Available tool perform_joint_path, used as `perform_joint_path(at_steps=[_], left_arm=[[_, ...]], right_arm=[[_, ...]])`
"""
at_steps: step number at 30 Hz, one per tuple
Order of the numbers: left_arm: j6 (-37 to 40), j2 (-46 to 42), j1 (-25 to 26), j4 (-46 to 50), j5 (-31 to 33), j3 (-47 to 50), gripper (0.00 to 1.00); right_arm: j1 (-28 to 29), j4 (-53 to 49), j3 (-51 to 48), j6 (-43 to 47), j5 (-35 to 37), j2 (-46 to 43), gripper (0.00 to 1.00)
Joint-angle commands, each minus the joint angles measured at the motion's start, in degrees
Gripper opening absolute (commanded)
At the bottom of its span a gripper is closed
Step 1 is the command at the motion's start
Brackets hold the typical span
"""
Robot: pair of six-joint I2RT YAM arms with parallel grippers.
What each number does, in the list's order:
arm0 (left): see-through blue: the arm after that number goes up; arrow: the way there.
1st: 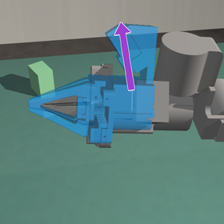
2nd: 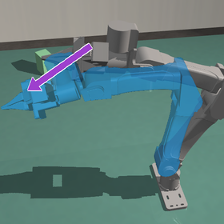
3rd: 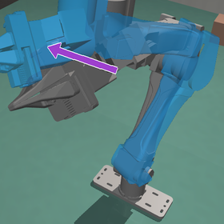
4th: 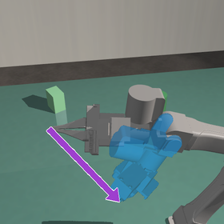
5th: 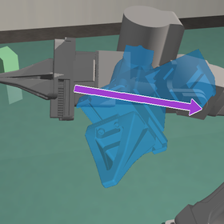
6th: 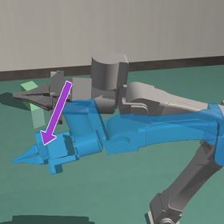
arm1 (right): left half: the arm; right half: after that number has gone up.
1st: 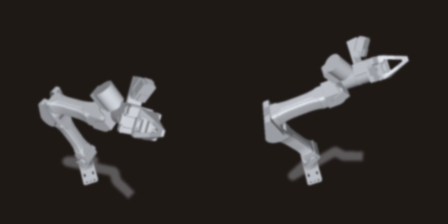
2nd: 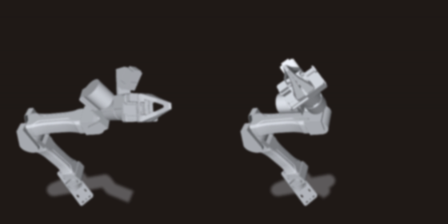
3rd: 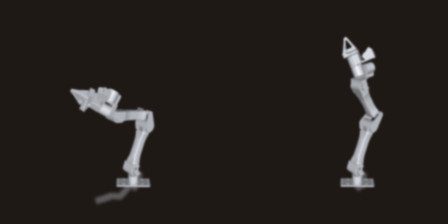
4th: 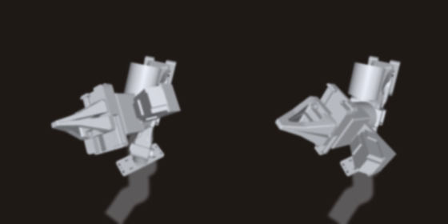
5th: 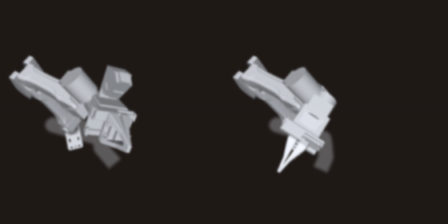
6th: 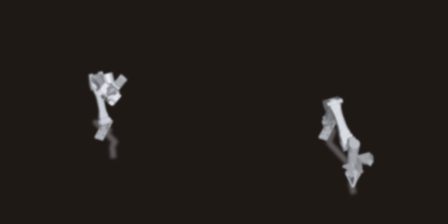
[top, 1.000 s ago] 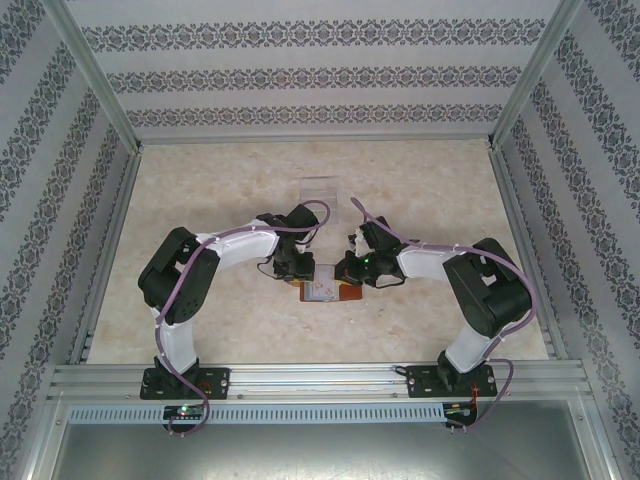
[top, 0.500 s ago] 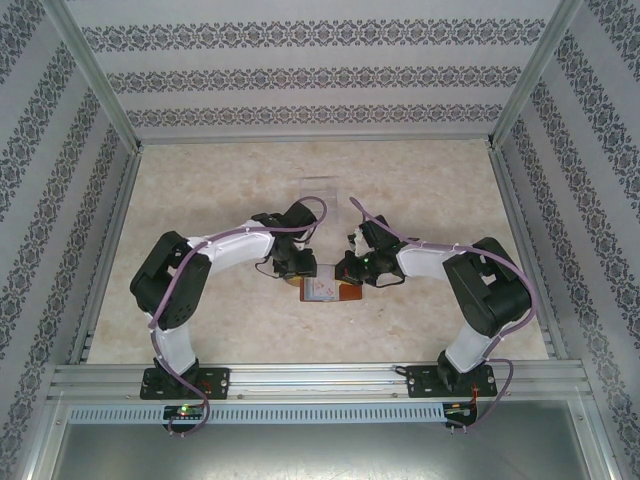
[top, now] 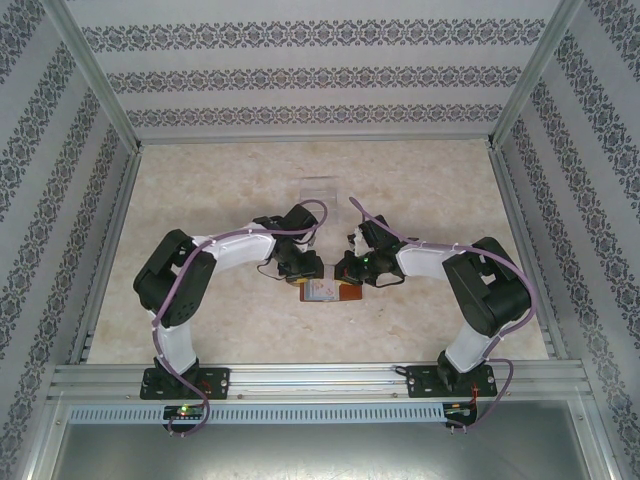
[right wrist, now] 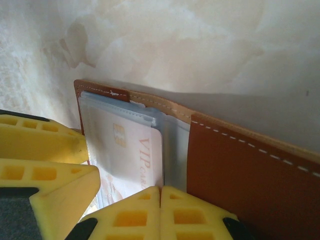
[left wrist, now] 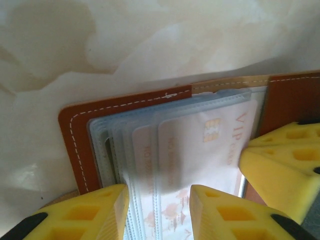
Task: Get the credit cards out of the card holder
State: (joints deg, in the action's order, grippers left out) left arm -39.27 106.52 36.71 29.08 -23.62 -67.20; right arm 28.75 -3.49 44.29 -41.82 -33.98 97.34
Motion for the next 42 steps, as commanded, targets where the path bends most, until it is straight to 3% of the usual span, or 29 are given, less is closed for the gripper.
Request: perform_joint_path(at_steps=[1,21,42], left_arm=[[0.9,2.0,0.5,2.0,2.7,0.8,0.38],[5.3,5.3,0.5,13.4,12.7,-2.4,0.36],[5.6,6.4,0.5,14.5,12.6,-2.9,0.33]], right_arm=[[0.8,-2.5,0.5,0.7,1.1,0.8,0.07],[0.8,-5.4,1.0,1.0,3.6,-0.5,0.06],[0.1,-7.6,-0.1,1.0,6.8,-3.9,0.06]])
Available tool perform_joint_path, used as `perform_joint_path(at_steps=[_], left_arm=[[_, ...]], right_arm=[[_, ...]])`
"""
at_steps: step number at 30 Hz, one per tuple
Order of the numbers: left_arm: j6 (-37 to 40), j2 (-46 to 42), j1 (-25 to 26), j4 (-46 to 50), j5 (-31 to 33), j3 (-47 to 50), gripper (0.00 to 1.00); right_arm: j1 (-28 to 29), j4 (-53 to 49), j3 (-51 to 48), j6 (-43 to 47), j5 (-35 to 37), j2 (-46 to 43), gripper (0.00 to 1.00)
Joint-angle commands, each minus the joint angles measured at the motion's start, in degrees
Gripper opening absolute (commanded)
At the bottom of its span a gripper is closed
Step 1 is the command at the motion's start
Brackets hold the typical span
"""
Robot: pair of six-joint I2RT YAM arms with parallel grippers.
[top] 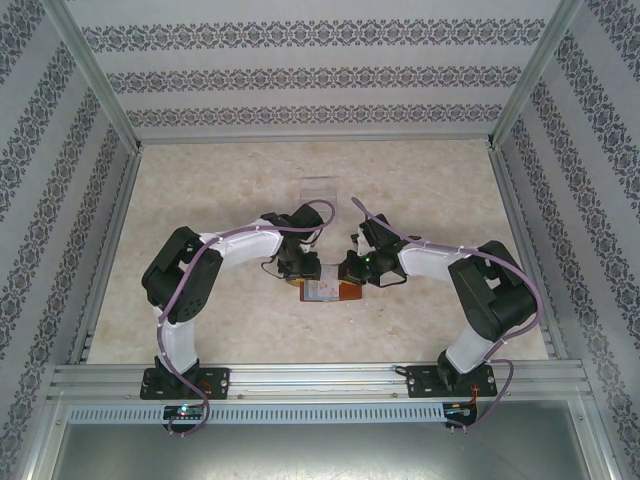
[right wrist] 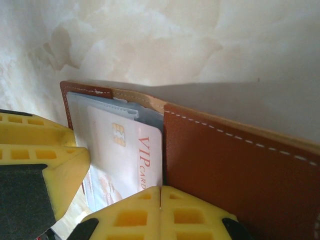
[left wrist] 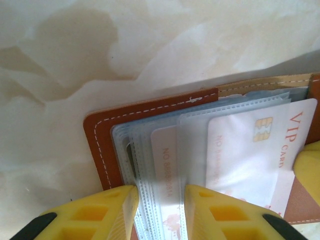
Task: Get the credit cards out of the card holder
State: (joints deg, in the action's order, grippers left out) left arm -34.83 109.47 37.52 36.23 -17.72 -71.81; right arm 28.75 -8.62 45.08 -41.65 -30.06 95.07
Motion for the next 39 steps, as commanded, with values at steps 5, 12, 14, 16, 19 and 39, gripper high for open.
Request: perform_joint_path(at_steps=[5,12,14,16,19,39], left_arm=[[1.0,3.4,-0.3,7.4,6.5,1.6,0.32],[0.9,3.7,-0.3,7.1,6.6,1.6,0.32],[0.8,3.7,-0.3,7.0,6.6,1.8,0.32],[0.9,3.6,-0.3,7.1,6.5,1.7,0.32],[0.8,3.6,-0.3,7.0,6.5,1.8,0.32],[0.6,3.7,-0.3,7.0,6.7,1.6,0.32]], right_arm=[[0.1,-1.5,-1.5,0.5,2.9,-2.3,0.1],[-0.1,2.0,-2.0,-0.1,-1.5,0.7,0.25],[-0.1,2.9,-2.0,-0.3,-2.7,1.8,0.27],[-0.1,4.5,-2.2,-0.6,-4.3,2.7,0.27],[-0.1,6.1,-2.5,-0.9,-5.7,3.6,0.27],[-0.2,12.6,-3.9,-1.9,-10.4,4.8,0.25]])
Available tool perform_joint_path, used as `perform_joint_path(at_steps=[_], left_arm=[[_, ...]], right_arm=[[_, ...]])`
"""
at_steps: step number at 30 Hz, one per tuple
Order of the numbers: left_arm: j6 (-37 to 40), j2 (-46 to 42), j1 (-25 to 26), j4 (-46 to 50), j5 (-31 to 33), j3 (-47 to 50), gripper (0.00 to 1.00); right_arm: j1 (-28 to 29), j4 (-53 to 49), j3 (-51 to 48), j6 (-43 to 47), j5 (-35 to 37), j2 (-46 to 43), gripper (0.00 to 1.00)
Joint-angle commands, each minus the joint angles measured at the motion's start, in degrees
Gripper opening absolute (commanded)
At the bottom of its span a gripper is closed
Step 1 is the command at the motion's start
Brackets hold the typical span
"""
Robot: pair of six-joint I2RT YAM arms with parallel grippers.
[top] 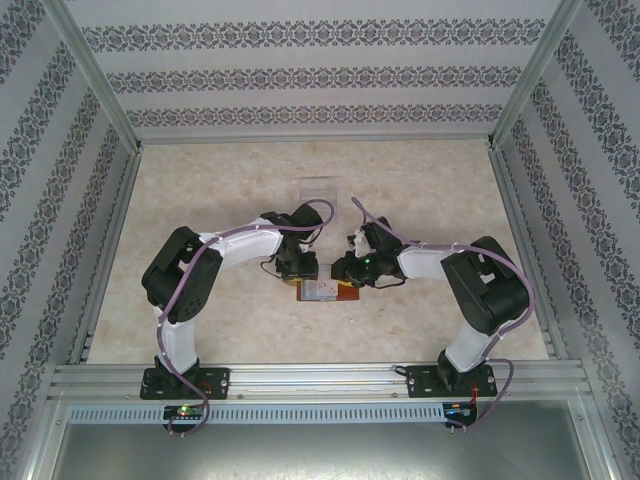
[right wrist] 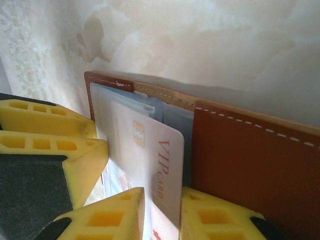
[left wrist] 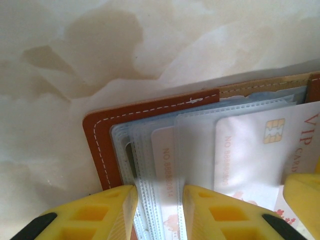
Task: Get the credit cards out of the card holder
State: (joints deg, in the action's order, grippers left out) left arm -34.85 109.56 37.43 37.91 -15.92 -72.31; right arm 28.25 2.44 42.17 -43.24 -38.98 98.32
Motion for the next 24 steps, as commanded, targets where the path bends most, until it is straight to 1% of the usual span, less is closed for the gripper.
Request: perform_joint_path(at_steps=[1,9,14,24], left_arm=[[0.6,3.6,-0.2,5.3,4.9,2.2,0.32],[0.5,3.1,-0.2,5.4,5.3,2.4,0.32],[0.5,3.0,-0.1,5.6,5.3,2.5,0.32],[0.3,2.2,-0.2,5.7,6.1,2.7,0.32]], right_arm=[[0.3,1.7,-1.0,-0.2,-1.7,1.8,0.24],[0.2,0.7,-1.6,0.1,0.5,1.4,0.15],[-0.3,-3.7,-1.1,2.5,4.0,-0.5,0.13],[-2.3,-10.3,0.2,6.2,6.3,-3.4,0.11]])
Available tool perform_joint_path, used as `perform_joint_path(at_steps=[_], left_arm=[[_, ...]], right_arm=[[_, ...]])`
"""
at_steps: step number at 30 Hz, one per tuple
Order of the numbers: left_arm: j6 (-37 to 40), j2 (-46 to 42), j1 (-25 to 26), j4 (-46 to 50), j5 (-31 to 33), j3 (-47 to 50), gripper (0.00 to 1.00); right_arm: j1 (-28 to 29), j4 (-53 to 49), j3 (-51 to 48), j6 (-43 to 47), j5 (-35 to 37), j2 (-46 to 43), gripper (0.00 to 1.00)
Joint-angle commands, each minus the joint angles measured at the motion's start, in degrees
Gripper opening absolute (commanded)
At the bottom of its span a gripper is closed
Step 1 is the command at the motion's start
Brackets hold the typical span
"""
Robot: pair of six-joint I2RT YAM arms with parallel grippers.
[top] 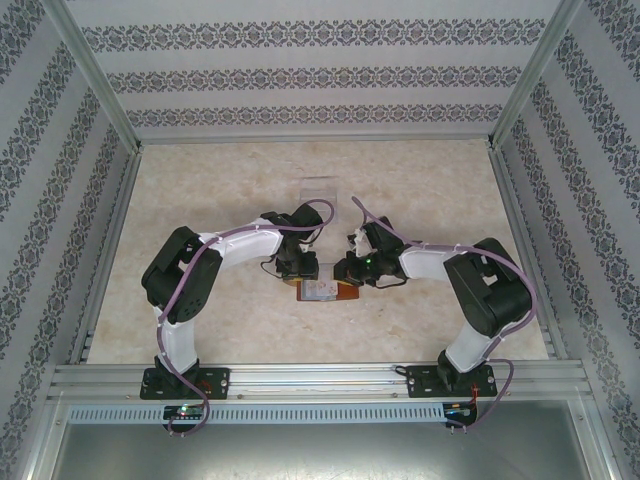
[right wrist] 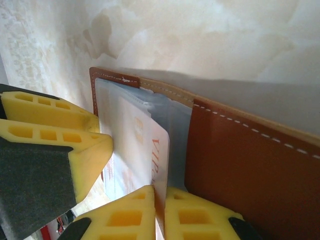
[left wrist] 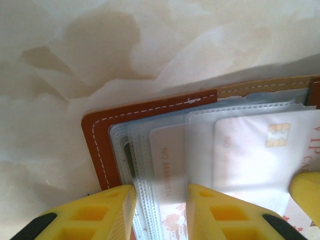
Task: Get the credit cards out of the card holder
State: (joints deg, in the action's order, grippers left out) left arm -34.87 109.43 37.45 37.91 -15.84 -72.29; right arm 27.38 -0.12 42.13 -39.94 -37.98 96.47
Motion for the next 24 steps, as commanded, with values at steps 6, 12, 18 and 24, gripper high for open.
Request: perform_joint_path(at_steps=[6,12,18,24], left_arm=[[0.0,1.3,-0.1,5.7,6.5,2.8,0.32],[-0.1,0.5,-0.2,5.4,5.8,2.8,0.32],[-1.7,-3.4,-0.2,1.0,2.2,3.0,0.33],[-2.7,-4.1,-0.2,-0.7,-0.3,2.7,0.33]], right_arm=[[-2.1,-10.8,0.4,4.7,6.5,-3.3,0.1],[-2.5,-11.4,0.6,5.4,5.9,-4.1,0.11],[-1.6,-6.7,0.8,3.7,1.1,-2.0,0.15],[0.2,-4.4,1.1,2.1,0.4,-1.0,0.17]])
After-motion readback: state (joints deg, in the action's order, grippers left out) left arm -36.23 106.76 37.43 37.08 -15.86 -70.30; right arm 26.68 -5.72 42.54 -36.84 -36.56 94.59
